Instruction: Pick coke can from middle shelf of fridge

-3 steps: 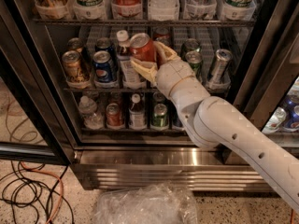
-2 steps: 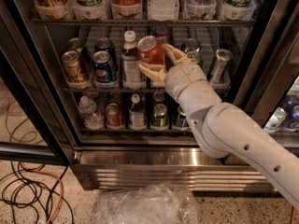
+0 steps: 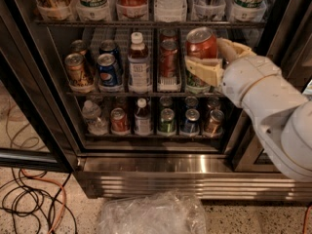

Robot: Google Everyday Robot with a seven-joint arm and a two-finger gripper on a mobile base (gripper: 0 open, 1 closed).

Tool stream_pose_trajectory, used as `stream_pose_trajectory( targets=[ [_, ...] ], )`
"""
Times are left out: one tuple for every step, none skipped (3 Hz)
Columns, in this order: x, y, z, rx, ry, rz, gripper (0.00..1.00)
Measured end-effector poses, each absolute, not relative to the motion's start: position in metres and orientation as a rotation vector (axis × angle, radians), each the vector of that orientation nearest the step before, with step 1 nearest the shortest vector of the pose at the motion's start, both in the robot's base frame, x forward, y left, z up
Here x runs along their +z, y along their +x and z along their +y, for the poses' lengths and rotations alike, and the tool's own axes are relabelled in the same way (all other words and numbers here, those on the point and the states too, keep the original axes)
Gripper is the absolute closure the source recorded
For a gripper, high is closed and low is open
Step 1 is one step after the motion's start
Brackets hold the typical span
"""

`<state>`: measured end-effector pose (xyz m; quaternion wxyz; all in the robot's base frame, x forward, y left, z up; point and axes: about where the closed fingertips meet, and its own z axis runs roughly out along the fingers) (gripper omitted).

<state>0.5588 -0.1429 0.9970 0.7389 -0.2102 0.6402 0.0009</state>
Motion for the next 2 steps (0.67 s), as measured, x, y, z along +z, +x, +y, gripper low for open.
stream_pose_trajectory(
  targets=[
    [1.0018, 0.5473, -0.1196, 0.086, -0.500, 1.412, 1.00],
    [1.0009, 0.5480, -0.1199, 0.082, -0.504, 1.409, 1.00]
  ],
)
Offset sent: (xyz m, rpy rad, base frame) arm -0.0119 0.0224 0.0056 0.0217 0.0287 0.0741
